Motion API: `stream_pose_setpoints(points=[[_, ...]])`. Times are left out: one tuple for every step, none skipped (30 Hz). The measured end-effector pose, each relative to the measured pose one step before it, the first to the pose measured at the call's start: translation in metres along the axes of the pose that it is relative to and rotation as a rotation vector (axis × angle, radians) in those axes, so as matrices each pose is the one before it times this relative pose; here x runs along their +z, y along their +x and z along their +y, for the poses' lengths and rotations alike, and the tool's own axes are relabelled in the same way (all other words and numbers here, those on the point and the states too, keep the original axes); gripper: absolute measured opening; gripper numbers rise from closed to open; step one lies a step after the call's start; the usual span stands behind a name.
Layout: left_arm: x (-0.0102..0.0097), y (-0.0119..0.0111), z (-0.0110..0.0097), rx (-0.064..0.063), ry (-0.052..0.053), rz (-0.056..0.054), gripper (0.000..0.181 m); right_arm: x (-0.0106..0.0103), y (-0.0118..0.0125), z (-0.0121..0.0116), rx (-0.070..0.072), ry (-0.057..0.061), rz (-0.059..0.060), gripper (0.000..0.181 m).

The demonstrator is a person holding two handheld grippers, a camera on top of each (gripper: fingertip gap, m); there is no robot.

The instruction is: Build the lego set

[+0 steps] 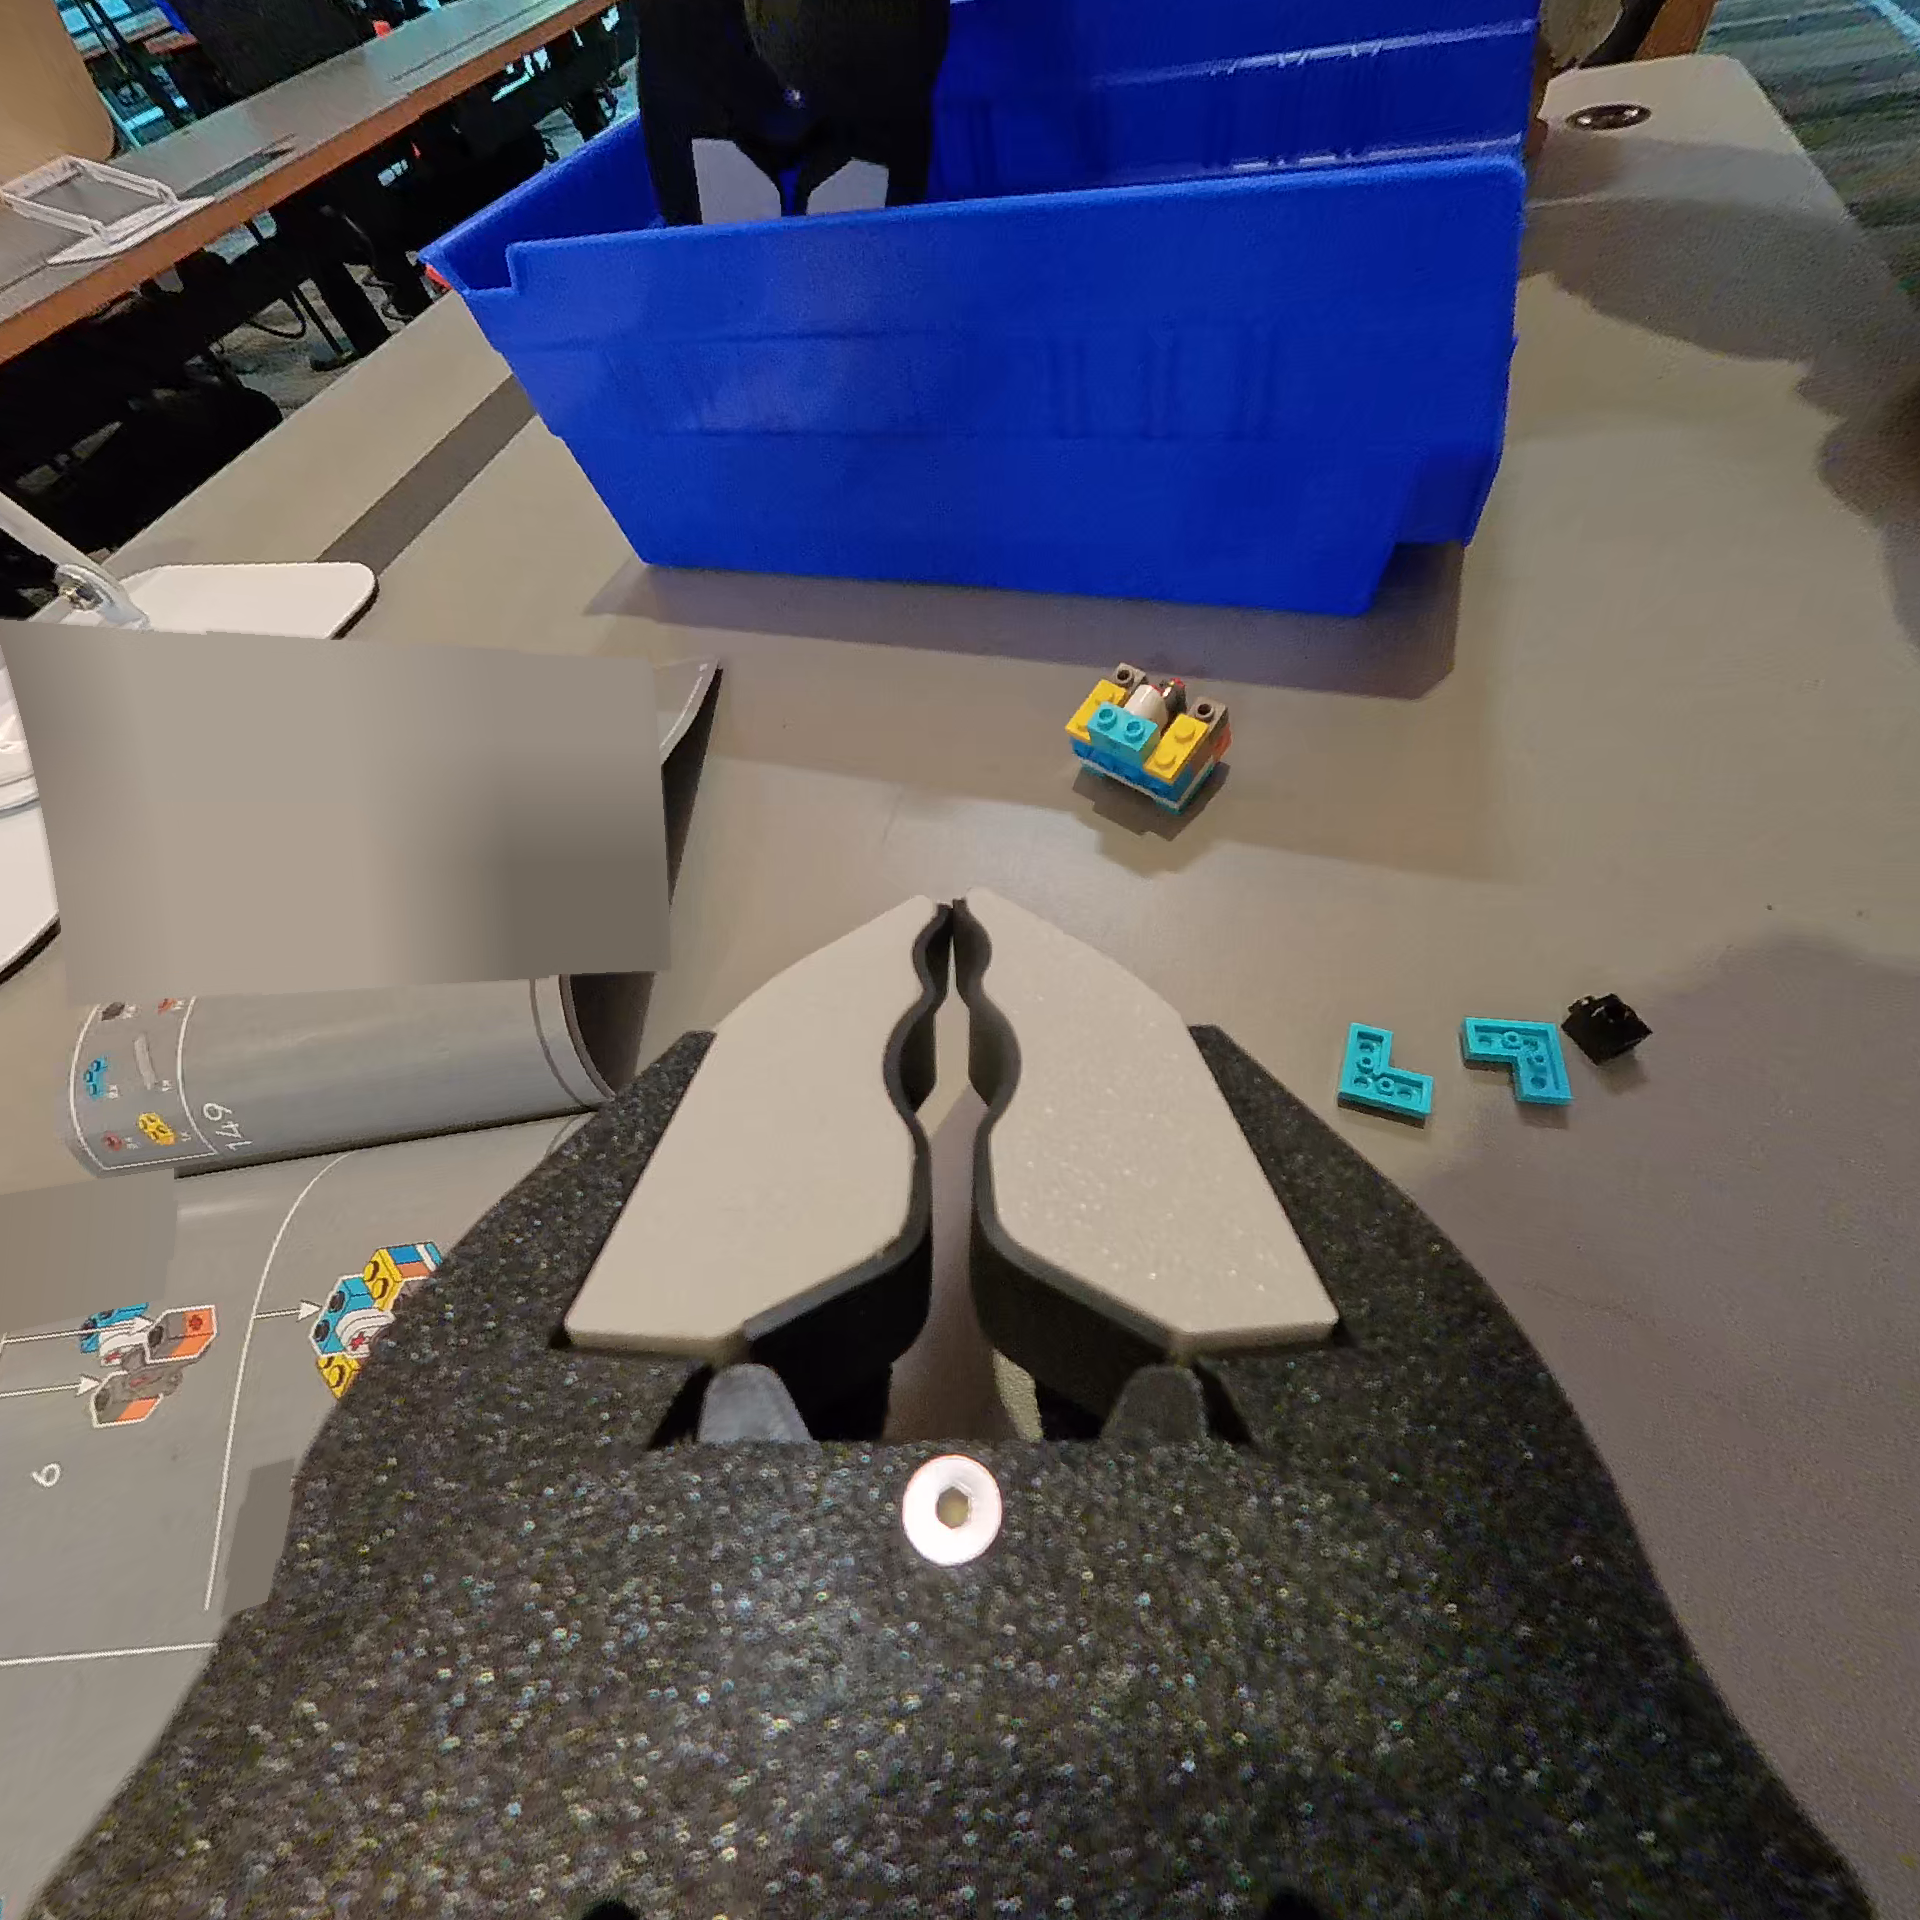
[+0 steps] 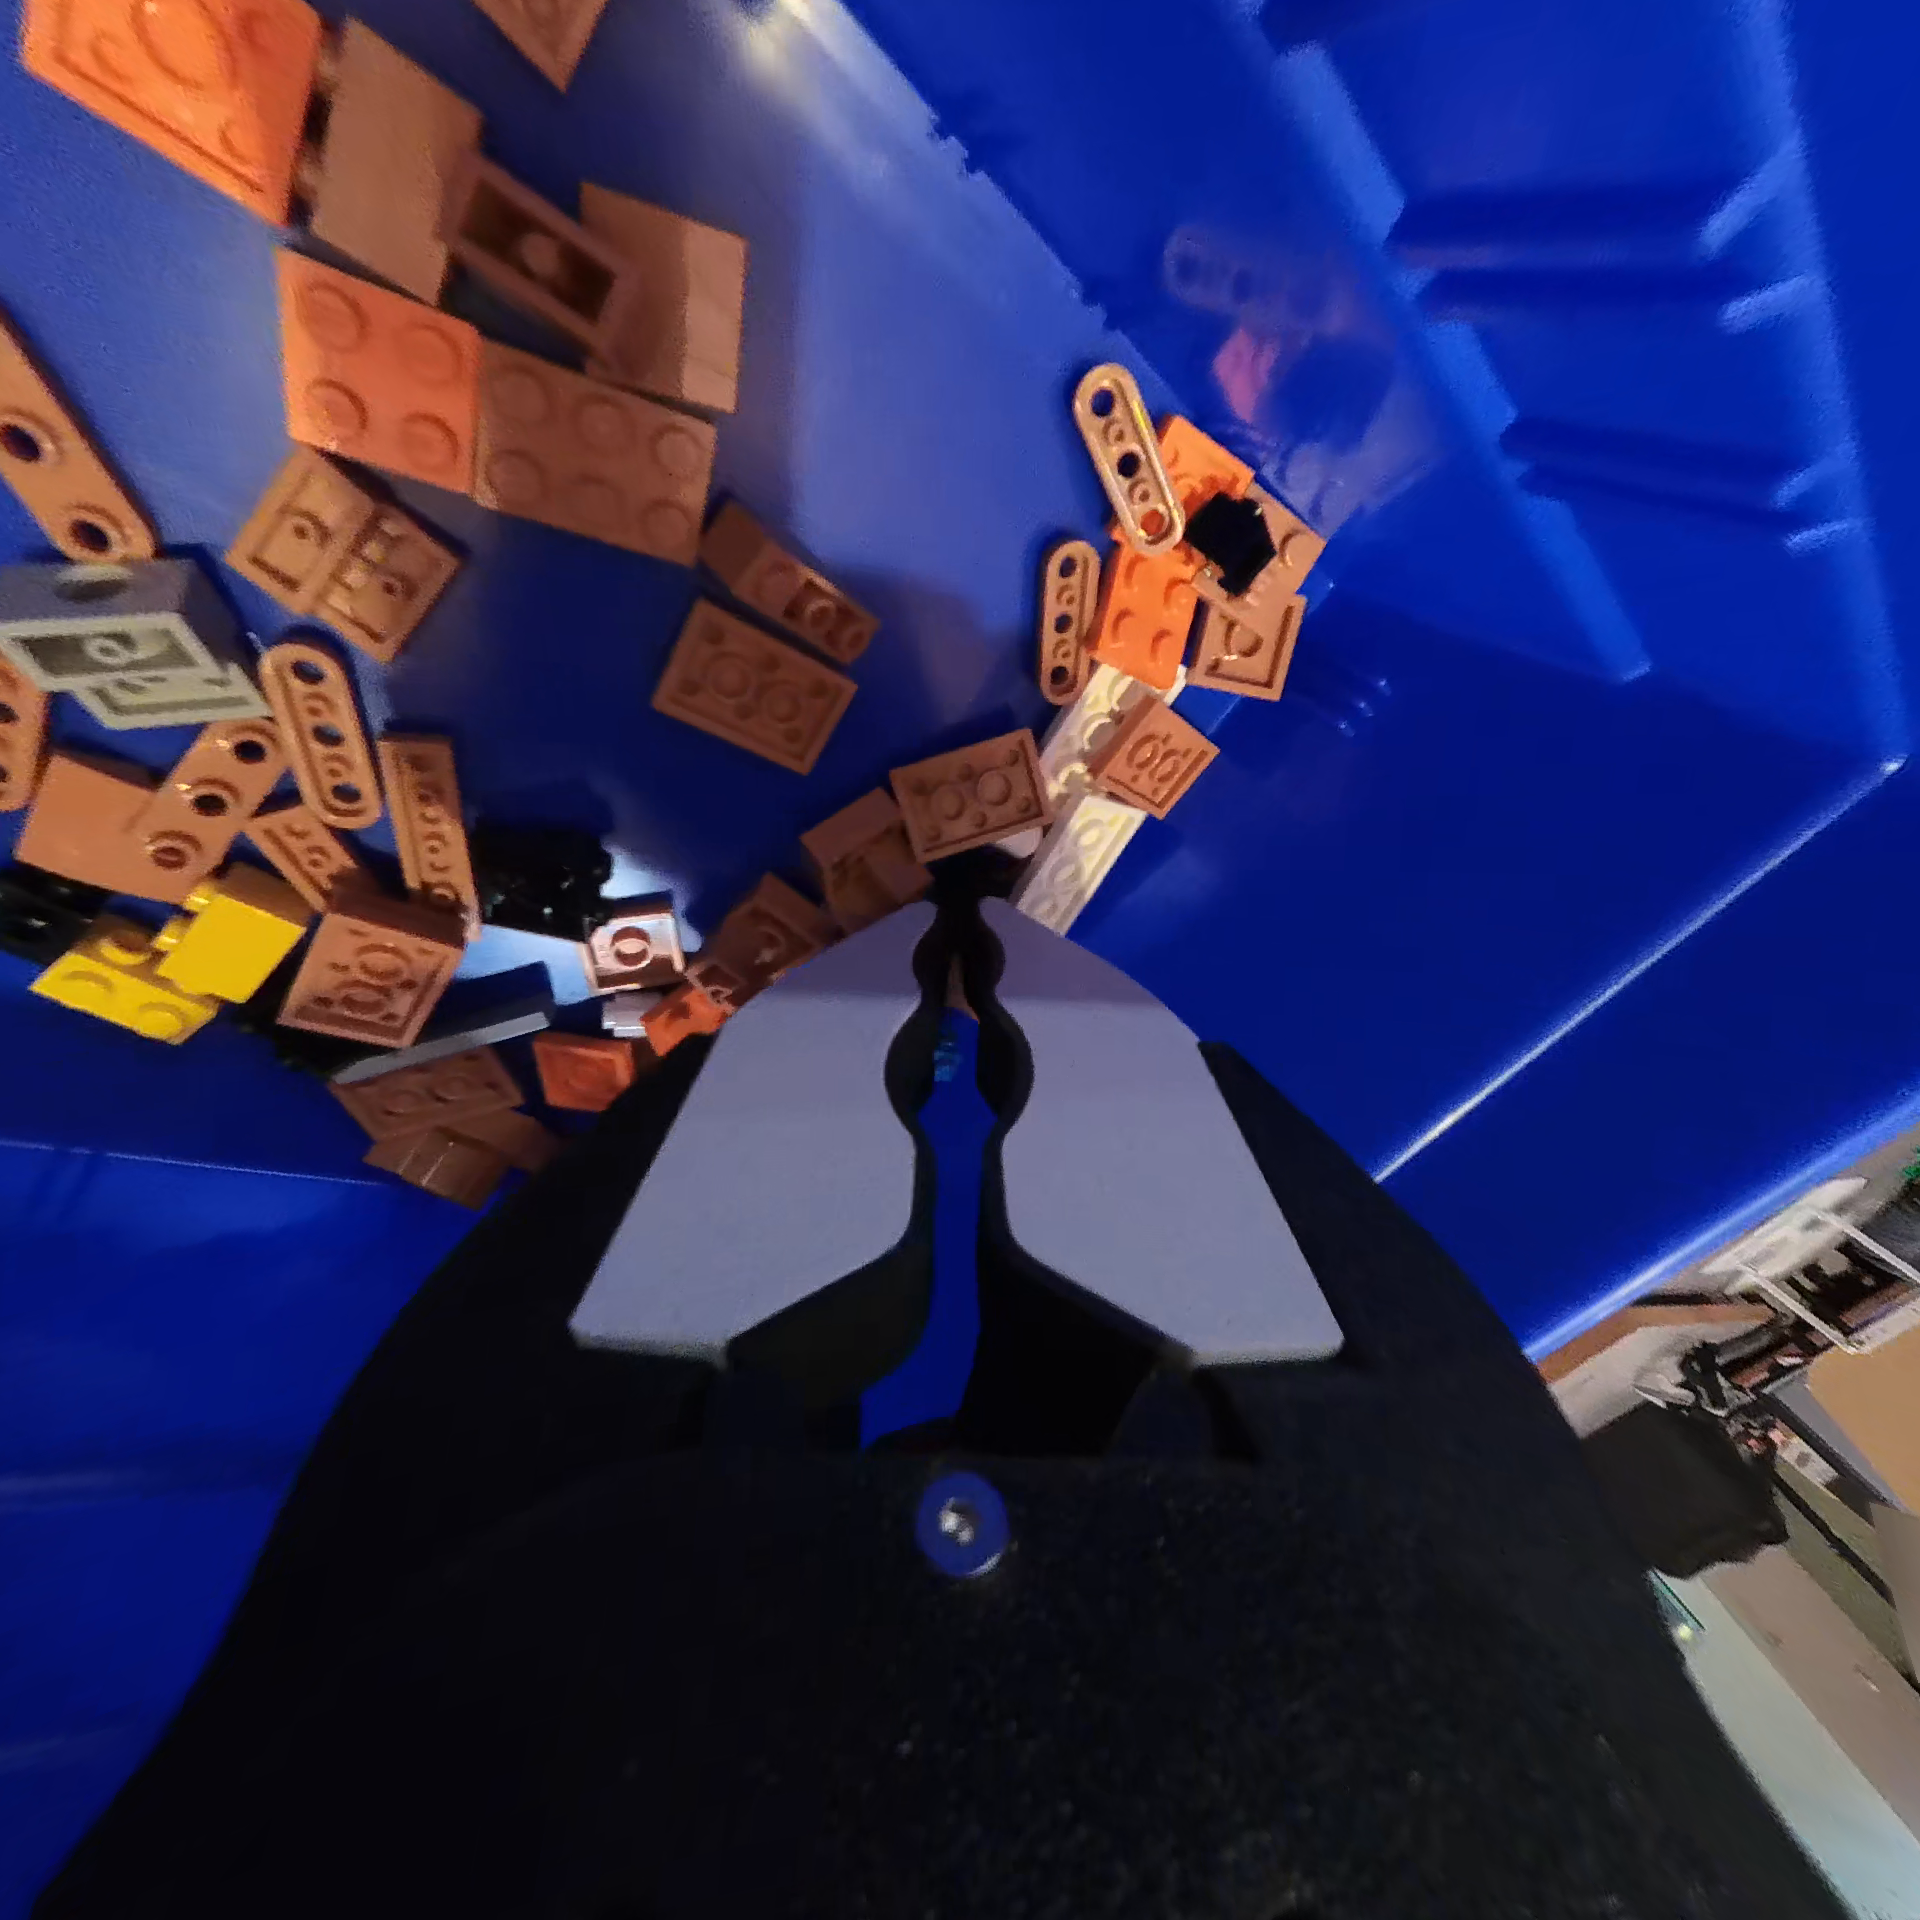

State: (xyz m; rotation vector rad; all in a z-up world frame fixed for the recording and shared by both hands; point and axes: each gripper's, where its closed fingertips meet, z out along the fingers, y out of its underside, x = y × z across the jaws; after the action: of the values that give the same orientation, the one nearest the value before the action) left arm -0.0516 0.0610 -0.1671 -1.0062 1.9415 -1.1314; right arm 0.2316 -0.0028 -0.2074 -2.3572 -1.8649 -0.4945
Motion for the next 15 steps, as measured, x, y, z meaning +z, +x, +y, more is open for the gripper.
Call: stream_pose_setpoints(points=[[-0.00003, 0.00001, -0.00012, -0.0001, 0.0002, 0.0001, 0.0, -0.00135, -0.00253, -0.00031, -0.0002, 0.0035, -0.0143, 0.003], [-0.00002, -0.00013, -0.00004, -0.0005, 0.0008, 0.0001, 0.0, -0.00193, -0.00378, -0.00045, -0.0003, 0.0047, -0.0203, 0.003], [-0.00017, 0.00005, -0.00013, -0.0002, 0.001, 0.0003, 0.0, -0.00195, -0.00521, -0.00083, 0.0033, 0.0082, -0.0273, 0.001], [0.00003, 0.00006, -0.00006, 0.0, 0.0005, 0.0004, 0.0, -0.00167, -0.00453, -0.0008, 0.006, 0.0084, -0.0198, 0.001], [-0.00009, 0.00008, 0.00004, 0.0005, -0.0001, 0.0005, 0.0, -0.00159, -0.00243, 0.00013, 0.0041, 0.0046, -0.0056, 0.001], [0.00005, 0.00022, -0.00001, 0.0008, -0.0004, 0.0008, 0.0, -0.00147, -0.00068, 0.0014, 0.0022, -0.0024, 0.0047, 0.001], [0.00011, 0.0001, 0.00012, 0.0006, -0.0007, 0.0007, 0.0, -0.00174, 0.0002, 0.00194, 0.0014, -0.0045, 0.0086, 0.001], [0.00005, 0.00007, 0.00007, 0.0003, -0.001, 0.0004, 0.0, -0.00181, 0.00171, 0.00168, 0.0025, -0.0011, 0.0149, 0.001], [0.00015, 0.00014, 0.00009, 0.0008, -0.0007, 0.0005, 0.0, -0.00152, 0.00354, 0.00095, 0.0045, 0.0027, 0.0222, 0.002], [0.0, 0.00018, 0.00011, 0.0014, -0.0005, 0.0003, 0.0, -0.00098, 0.00451, 0.00036, 0.004, 0.0035, 0.0261, 0.002], [0.00003, 0.00009, 0.00002, 0.0012, -0.0007, 0.0, 0.0, -0.00005, 0.0044, -0.00031, 0.0008, 0.0026, 0.0239, 0.003], [0.00015, 0.00008, 0.0001, 0.0009, -0.0008, 0.0, 0.0, 0.00065, 0.00345, -0.00082, -0.0017, 0.0016, 0.0191, 0.004], [-0.00006, 0.00005, 0.00003, 0.0005, -0.0002, -0.0004, 0.0, 0.00143, 0.00354, -0.00109, -0.0007, -0.001, 0.0193, 0.006], [-0.00004, -0.00003, -0.00005, 0.0001, 0.0006, -0.0005, 0.0, 0.00183, 0.00299, -0.00071, 0.0009, -0.0056, 0.0169, 0.006], [-0.00011, -0.00019, -0.00016, -0.0004, 0.0013, -0.0006, 0.0, 0.00204, 0.0018, -0.00038, 0.0012, -0.0068, 0.0094, 0.008]])
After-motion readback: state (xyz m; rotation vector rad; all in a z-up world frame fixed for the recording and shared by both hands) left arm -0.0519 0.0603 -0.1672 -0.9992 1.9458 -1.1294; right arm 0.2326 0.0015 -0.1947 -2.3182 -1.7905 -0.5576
